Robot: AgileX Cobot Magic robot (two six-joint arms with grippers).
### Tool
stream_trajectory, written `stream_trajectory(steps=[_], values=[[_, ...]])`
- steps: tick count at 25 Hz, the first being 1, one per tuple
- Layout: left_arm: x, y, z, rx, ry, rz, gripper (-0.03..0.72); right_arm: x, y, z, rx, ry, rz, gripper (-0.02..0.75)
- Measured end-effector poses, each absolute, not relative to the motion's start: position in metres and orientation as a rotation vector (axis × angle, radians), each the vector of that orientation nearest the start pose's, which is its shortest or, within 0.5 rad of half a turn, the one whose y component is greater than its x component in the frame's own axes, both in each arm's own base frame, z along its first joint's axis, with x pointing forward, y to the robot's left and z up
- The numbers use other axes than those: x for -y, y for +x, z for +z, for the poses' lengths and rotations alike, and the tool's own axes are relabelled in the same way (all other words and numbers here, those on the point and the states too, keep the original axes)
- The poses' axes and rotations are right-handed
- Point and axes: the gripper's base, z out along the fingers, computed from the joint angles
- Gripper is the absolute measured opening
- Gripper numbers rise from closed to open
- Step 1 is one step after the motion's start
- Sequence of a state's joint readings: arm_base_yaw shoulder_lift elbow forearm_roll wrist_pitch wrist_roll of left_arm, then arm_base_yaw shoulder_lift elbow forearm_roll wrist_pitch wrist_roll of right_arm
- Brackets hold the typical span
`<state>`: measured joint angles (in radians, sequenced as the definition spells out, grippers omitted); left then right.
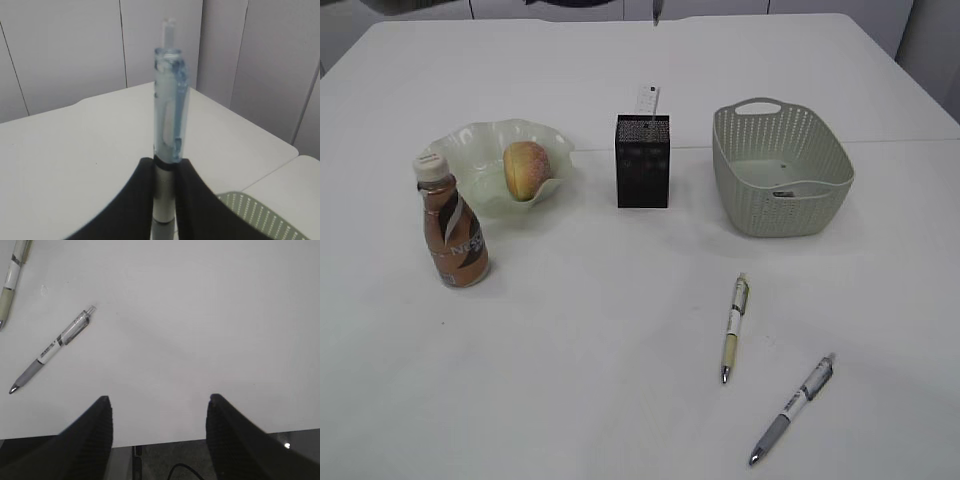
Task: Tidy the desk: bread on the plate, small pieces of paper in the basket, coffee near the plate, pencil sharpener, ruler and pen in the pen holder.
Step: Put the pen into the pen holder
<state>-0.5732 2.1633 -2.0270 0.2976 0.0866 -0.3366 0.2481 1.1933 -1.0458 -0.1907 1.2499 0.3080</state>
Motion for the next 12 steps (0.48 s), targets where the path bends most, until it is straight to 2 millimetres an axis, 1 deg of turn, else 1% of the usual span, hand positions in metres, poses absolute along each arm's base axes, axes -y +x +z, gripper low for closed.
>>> stream_trajectory(steps=[6, 12], values=[[0.291, 0.461, 0.297, -1.717, 0.448, -0.423, 0.074, -0.035, 0.205, 0.320, -2.834, 0.032, -0.162, 0.467], [0.284, 0.475, 0.270, -1.769, 0.432, -0.404, 0.074, -0.034, 0.205, 0.320, -2.833, 0.030, -0.170, 0.467]])
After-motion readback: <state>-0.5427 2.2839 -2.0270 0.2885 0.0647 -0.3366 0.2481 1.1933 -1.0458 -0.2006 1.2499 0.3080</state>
